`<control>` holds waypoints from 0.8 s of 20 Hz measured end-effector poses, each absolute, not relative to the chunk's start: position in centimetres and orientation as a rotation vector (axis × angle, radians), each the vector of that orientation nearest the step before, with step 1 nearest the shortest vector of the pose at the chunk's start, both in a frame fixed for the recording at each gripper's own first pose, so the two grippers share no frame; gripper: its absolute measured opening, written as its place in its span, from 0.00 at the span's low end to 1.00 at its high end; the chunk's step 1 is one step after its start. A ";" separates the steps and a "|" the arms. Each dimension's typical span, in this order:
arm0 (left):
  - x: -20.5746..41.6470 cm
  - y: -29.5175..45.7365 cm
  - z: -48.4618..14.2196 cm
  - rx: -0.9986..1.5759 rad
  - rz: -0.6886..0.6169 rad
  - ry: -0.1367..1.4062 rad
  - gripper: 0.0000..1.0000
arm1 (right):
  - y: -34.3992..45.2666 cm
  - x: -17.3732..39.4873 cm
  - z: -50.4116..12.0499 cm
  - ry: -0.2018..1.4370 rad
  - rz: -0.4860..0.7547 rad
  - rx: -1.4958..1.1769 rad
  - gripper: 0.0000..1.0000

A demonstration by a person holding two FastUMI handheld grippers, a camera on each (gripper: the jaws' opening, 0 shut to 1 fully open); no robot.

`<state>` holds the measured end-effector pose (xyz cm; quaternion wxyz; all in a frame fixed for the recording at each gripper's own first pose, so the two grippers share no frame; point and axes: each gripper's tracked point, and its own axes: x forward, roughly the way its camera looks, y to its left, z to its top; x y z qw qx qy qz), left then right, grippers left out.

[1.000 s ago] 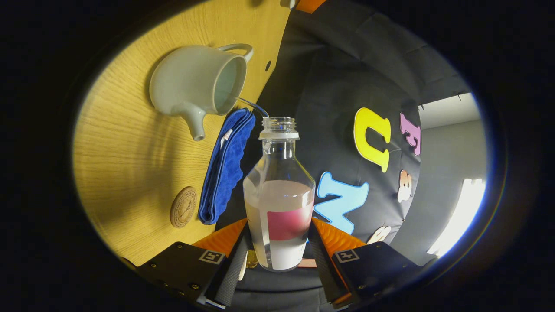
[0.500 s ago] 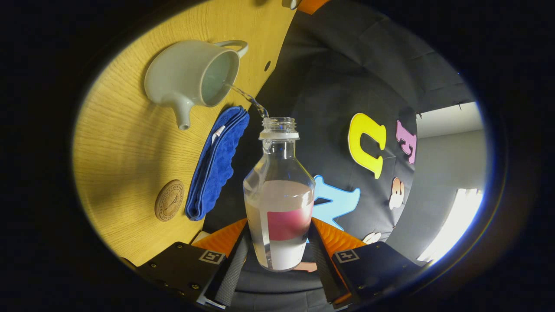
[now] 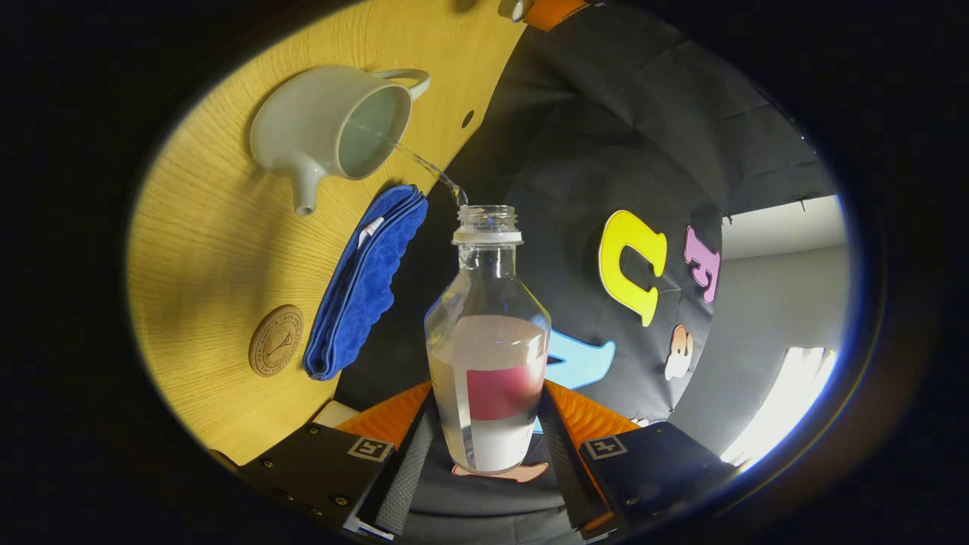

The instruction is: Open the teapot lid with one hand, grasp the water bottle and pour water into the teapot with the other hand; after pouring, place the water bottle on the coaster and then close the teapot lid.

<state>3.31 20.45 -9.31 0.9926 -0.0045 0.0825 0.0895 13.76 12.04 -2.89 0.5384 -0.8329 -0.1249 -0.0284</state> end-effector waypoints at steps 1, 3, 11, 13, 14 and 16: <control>3.3 20.5 -9.3 -0.009 0.179 0.165 0.06 | 12.0 14.0 -2.8 -0.303 -0.069 -1.991 0.77; 3.3 20.5 -9.2 -0.008 0.180 0.166 0.06 | 12.0 13.9 -2.8 -0.312 -0.068 -2.009 0.76; 3.2 20.5 -9.2 -0.009 0.181 0.165 0.07 | 12.0 13.9 -2.4 -0.367 -0.076 -2.078 0.76; 3.3 20.6 -9.3 -0.008 0.181 0.166 0.06 | 12.1 14.0 -2.3 -0.382 -0.080 -2.094 0.76; 3.3 20.5 -9.2 -0.008 0.181 0.166 0.07 | 12.1 14.0 -2.3 -0.390 -0.083 -2.101 0.76; 3.2 20.6 -9.2 -0.008 0.181 0.166 0.07 | 12.3 14.1 -2.1 -0.412 -0.089 -2.120 0.76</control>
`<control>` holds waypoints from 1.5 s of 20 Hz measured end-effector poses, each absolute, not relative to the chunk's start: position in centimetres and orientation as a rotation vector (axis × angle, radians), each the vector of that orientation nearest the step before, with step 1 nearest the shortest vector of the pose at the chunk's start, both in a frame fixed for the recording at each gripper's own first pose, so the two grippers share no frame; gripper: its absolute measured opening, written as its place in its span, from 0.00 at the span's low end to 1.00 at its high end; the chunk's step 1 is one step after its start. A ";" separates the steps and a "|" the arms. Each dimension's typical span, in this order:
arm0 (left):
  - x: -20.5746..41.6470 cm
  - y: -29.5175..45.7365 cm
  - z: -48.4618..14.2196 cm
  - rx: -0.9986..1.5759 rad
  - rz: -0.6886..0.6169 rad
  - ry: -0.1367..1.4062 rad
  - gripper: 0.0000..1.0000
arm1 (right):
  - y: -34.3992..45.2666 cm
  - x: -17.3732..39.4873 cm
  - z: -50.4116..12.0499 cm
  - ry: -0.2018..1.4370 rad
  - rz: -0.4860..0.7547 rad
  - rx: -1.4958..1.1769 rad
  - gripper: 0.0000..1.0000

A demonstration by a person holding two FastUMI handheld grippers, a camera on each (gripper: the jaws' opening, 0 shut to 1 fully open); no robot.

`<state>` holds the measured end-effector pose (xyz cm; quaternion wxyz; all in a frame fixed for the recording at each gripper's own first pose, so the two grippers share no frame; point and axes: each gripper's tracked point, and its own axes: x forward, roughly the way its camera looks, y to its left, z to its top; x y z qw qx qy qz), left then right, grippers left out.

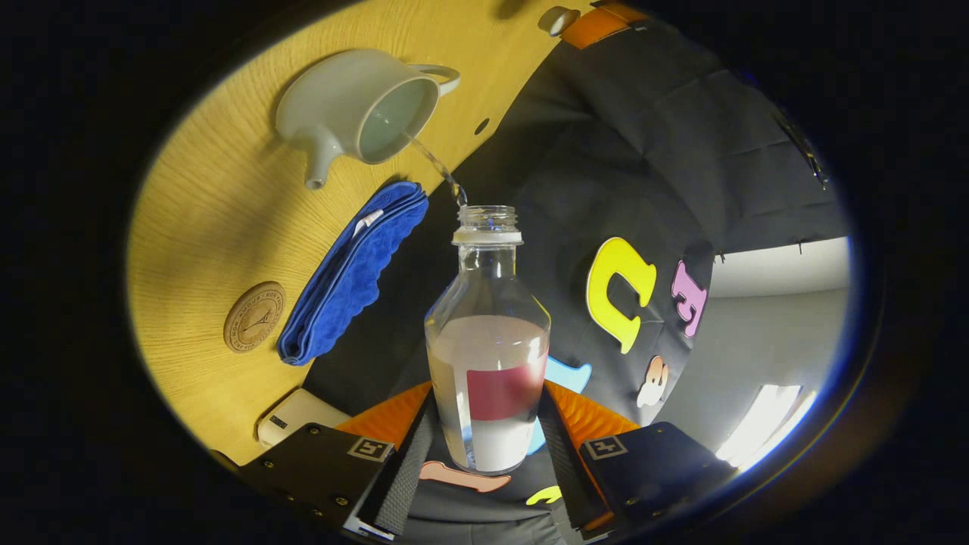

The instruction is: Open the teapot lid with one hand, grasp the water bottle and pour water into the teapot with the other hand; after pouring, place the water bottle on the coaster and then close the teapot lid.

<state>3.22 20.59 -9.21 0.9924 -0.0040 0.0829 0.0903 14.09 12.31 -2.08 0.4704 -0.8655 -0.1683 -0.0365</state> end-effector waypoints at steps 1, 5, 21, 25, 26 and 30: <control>3.2 20.7 -9.2 -0.008 0.181 0.167 0.07 | 12.3 14.1 -2.0 -0.421 -0.093 -2.130 0.76; 3.3 20.6 -9.3 -0.007 0.181 0.168 0.07 | 12.4 14.0 -1.7 -0.463 -0.109 -2.171 0.76; 3.3 20.6 -9.3 -0.002 0.181 0.176 0.07 | 13.9 13.5 -1.3 -0.632 -0.126 -2.274 0.76; 3.4 20.5 -9.3 -0.003 0.181 0.176 0.07 | 13.7 13.7 -1.7 -0.612 -0.110 -2.256 0.76; 3.3 20.6 -9.2 -0.003 0.181 0.175 0.06 | 13.2 13.9 -2.1 -0.573 -0.087 -2.221 0.76; 3.4 20.5 -9.4 -0.005 0.181 0.174 0.07 | 11.8 14.1 -4.4 -0.422 0.011 -2.012 0.76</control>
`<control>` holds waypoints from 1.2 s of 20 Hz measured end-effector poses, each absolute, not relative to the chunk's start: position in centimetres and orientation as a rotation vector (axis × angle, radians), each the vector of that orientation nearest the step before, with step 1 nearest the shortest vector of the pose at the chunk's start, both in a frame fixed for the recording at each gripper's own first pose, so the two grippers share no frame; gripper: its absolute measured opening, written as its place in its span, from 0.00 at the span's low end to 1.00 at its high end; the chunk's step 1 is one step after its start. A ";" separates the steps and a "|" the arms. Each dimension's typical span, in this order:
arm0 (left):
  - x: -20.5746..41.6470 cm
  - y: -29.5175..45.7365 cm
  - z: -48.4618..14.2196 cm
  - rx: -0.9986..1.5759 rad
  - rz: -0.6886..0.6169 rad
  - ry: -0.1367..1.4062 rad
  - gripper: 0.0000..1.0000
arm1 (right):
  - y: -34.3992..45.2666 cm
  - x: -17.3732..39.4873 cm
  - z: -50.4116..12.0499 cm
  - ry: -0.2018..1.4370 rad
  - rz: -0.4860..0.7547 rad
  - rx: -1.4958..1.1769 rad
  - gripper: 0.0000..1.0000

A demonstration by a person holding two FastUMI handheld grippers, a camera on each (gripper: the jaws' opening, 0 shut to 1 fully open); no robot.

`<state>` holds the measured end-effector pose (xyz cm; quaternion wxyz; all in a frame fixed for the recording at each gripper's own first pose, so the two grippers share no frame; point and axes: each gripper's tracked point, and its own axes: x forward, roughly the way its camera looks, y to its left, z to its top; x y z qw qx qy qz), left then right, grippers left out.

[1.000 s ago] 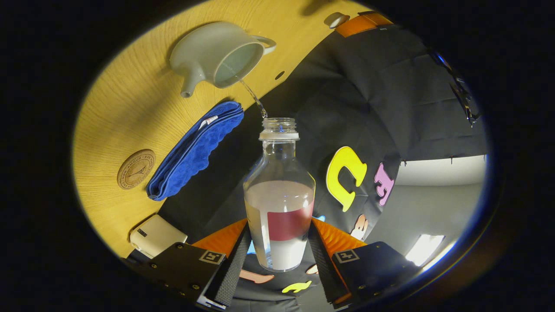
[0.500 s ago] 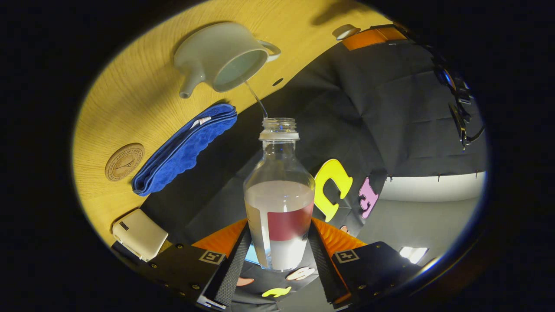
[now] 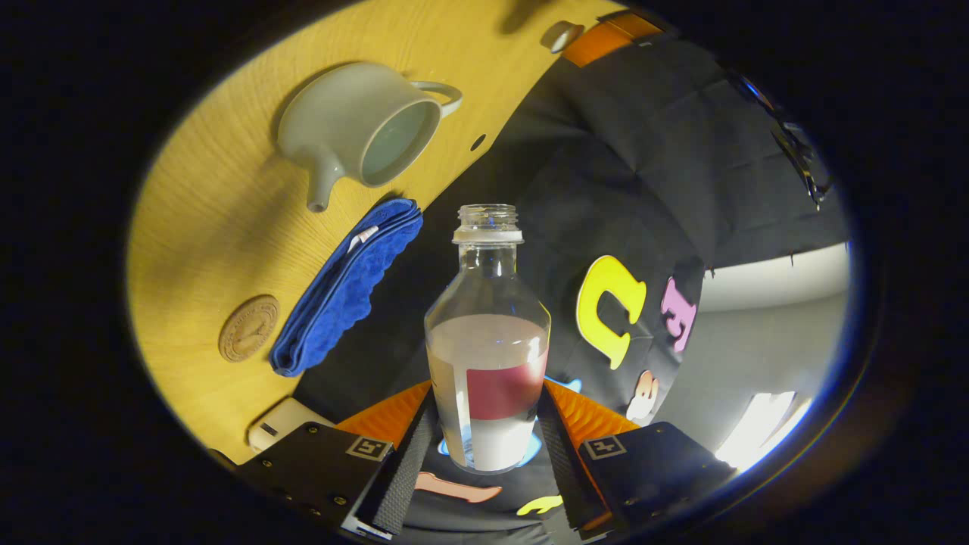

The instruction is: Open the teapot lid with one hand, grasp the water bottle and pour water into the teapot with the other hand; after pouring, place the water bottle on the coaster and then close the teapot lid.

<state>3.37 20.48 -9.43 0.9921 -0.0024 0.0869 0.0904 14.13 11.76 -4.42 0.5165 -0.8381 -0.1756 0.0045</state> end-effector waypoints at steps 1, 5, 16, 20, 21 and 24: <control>3.4 20.5 -9.4 -0.005 0.182 0.174 0.07 | 11.4 14.3 -5.1 -0.379 0.041 -1.946 0.77; 3.3 20.5 -9.3 -0.008 0.182 0.175 0.07 | 10.6 14.0 -7.9 -0.191 0.157 -1.597 0.77; 3.4 20.0 -9.5 -0.020 0.178 0.178 0.07 | 10.5 15.1 -7.7 0.099 0.323 -0.700 0.77; 3.4 20.0 -9.5 -0.021 0.178 0.180 0.07 | 10.5 16.0 -8.5 0.153 0.317 -0.475 0.77; 3.3 20.1 -9.5 -0.021 0.178 0.180 0.07 | 10.6 16.1 -8.8 0.173 0.313 -0.422 0.77; 3.5 19.9 -9.5 -0.020 0.177 0.182 0.07 | 10.2 16.1 -10.2 0.230 0.296 -0.287 0.77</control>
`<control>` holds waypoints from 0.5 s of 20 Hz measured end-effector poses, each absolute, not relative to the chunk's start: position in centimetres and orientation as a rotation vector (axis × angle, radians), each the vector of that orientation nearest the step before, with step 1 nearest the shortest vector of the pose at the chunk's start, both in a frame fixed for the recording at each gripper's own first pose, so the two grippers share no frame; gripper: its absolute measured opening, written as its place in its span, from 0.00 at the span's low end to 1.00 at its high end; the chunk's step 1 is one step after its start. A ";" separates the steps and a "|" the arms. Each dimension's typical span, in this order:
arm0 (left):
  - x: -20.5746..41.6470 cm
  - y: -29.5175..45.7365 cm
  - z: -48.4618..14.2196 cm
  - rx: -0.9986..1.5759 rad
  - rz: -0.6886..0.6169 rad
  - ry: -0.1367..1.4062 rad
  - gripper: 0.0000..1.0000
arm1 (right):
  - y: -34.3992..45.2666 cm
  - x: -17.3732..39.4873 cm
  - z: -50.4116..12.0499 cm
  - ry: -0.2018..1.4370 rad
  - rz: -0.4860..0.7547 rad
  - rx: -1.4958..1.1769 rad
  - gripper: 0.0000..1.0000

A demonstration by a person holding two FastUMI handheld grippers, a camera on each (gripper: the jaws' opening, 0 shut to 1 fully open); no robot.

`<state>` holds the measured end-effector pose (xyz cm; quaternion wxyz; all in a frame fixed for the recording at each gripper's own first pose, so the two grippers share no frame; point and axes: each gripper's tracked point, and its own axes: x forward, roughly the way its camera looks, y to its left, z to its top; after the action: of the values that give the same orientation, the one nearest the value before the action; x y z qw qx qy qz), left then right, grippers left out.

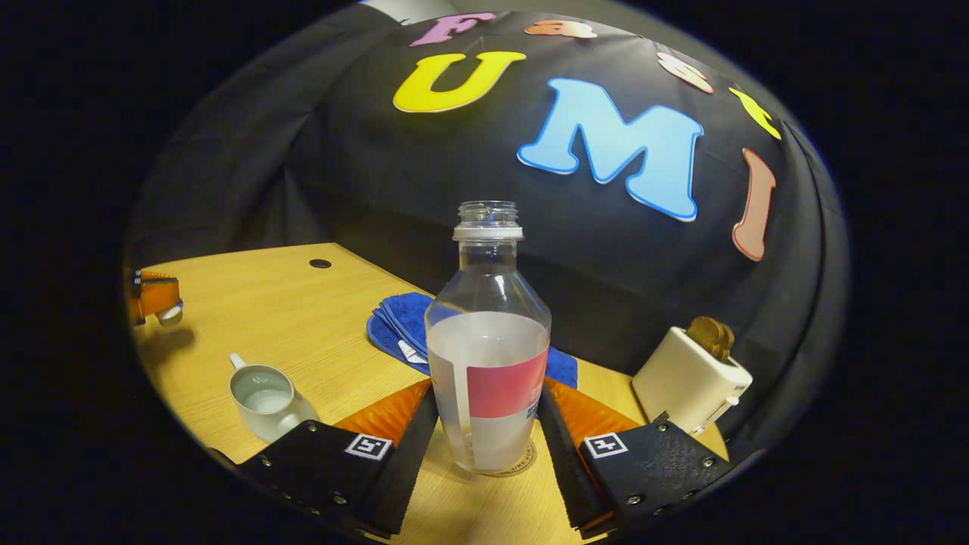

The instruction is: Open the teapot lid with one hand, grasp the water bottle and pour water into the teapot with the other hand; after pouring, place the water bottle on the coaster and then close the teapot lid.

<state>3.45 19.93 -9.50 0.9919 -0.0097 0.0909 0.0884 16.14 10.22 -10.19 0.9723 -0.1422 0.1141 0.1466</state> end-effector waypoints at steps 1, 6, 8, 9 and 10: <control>3.4 20.0 -9.5 -0.019 0.177 0.183 0.07 | 10.3 16.5 -10.6 0.243 0.286 -0.247 0.77; 3.6 19.9 -9.6 -0.014 0.177 0.189 0.07 | 10.3 17.1 -12.2 0.295 0.252 -0.120 0.77; 3.5 19.9 -9.6 -0.011 0.178 0.192 0.07 | 10.2 17.2 -12.0 0.286 0.252 -0.115 0.77; 3.6 19.8 -9.6 -0.010 0.178 0.193 0.07 | 10.1 17.3 -12.2 0.287 0.246 -0.106 0.77; 3.7 19.7 -9.5 -0.010 0.177 0.193 0.07 | 10.1 17.3 -12.4 0.292 0.245 -0.098 0.77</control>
<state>3.72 19.66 -9.55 0.9914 -0.0049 0.0965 0.0882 17.28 10.14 -12.37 0.9807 -0.0485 0.1450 0.1215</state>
